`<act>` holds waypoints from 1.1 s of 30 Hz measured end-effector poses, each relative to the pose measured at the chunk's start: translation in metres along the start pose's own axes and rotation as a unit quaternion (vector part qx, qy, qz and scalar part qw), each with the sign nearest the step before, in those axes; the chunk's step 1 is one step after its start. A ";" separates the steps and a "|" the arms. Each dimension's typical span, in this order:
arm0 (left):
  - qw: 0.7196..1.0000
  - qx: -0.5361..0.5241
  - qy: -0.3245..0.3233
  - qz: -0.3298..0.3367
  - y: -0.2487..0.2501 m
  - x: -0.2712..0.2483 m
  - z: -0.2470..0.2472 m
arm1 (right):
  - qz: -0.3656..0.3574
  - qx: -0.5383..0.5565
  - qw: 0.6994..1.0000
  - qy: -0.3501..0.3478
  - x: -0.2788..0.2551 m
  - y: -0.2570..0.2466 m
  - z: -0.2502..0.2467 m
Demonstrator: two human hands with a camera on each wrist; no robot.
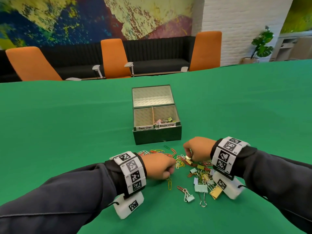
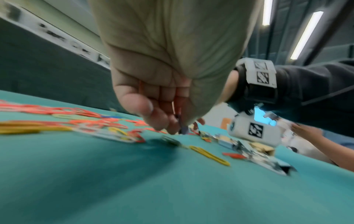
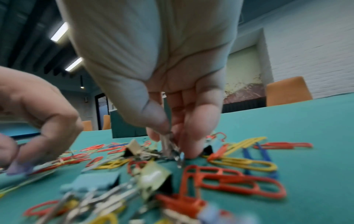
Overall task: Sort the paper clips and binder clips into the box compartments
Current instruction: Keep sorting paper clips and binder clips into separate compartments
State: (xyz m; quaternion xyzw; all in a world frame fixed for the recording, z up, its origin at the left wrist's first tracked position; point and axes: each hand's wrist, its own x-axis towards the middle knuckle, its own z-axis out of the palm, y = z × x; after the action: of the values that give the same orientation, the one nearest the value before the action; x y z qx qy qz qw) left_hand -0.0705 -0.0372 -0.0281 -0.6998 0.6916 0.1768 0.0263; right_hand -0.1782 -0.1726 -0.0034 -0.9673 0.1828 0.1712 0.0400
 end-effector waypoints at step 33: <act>0.749 -0.573 0.302 -0.137 -0.062 -0.034 0.011 | -0.006 0.421 0.893 0.161 0.034 0.010 -0.050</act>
State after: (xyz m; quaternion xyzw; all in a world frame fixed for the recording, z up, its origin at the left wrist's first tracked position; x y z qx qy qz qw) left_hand -0.0113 0.0017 -0.0420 -0.6875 0.3292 0.3138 -0.5662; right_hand -0.1363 -0.2007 0.0314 -0.8754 0.2359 -0.0801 0.4143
